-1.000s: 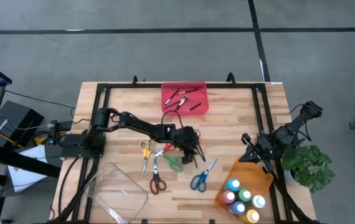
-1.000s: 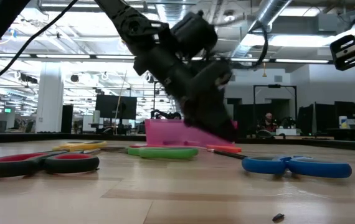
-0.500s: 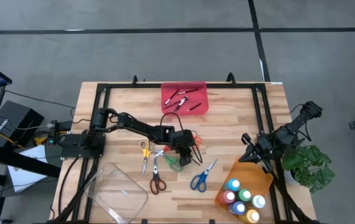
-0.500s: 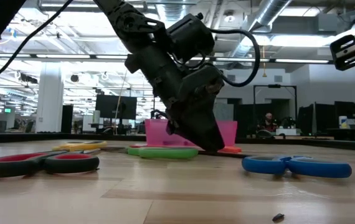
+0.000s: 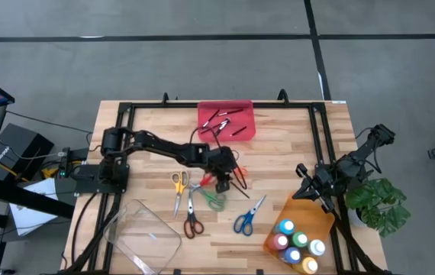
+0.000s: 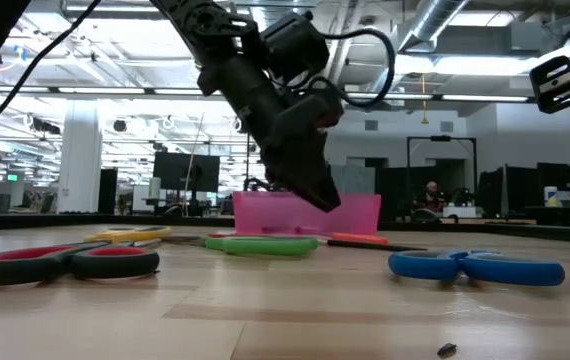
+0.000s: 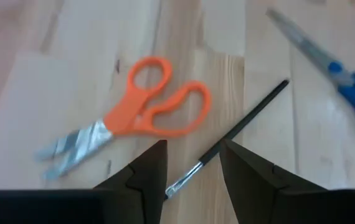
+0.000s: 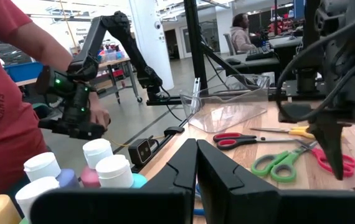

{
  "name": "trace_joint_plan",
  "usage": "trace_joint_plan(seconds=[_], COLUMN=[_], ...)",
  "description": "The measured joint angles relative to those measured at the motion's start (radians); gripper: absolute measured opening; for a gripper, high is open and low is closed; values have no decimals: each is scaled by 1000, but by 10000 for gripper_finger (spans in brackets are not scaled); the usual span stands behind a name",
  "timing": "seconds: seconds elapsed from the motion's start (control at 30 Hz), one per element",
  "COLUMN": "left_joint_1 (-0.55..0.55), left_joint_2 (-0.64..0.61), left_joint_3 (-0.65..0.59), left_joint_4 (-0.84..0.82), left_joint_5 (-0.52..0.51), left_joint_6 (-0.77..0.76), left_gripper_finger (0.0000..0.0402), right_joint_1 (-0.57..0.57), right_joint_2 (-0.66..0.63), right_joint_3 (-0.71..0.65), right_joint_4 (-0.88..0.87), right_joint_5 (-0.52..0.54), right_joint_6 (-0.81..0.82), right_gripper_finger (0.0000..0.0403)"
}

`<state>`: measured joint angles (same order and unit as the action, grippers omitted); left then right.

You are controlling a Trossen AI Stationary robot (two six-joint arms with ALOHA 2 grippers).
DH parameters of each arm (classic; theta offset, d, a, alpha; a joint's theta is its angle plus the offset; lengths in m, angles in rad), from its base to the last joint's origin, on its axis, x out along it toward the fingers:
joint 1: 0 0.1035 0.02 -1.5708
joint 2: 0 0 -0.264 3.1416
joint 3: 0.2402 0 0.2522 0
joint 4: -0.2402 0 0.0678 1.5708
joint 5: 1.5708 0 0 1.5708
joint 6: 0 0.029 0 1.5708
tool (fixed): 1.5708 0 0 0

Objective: Pick & Place Paint Supplies
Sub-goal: Put the silver brush into the red bin

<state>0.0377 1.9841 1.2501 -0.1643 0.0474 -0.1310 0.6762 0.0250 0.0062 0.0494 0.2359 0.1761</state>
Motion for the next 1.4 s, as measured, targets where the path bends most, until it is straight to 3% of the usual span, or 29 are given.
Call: trace_joint_plan(seconds=[0.33,0.6,1.17,1.4], left_joint_1=[35,43,32,28], left_joint_2=[29,88,80,79], left_joint_3=[2,-20,-37,-36], left_joint_4=[6,49,-35,-90], left_joint_5=[12,92,93,74], left_joint_6=[126,127,142,154], left_gripper_finger=[145,145,144,79], right_joint_1=[0,0,0,0], right_joint_2=[0,0,0,0], right_joint_3=[0,0,0,0], right_joint_4=[0,0,0,0], right_joint_5=[0,0,0,0], right_joint_6=[0,0,0,0], right_gripper_finger=[8,8,9,9])
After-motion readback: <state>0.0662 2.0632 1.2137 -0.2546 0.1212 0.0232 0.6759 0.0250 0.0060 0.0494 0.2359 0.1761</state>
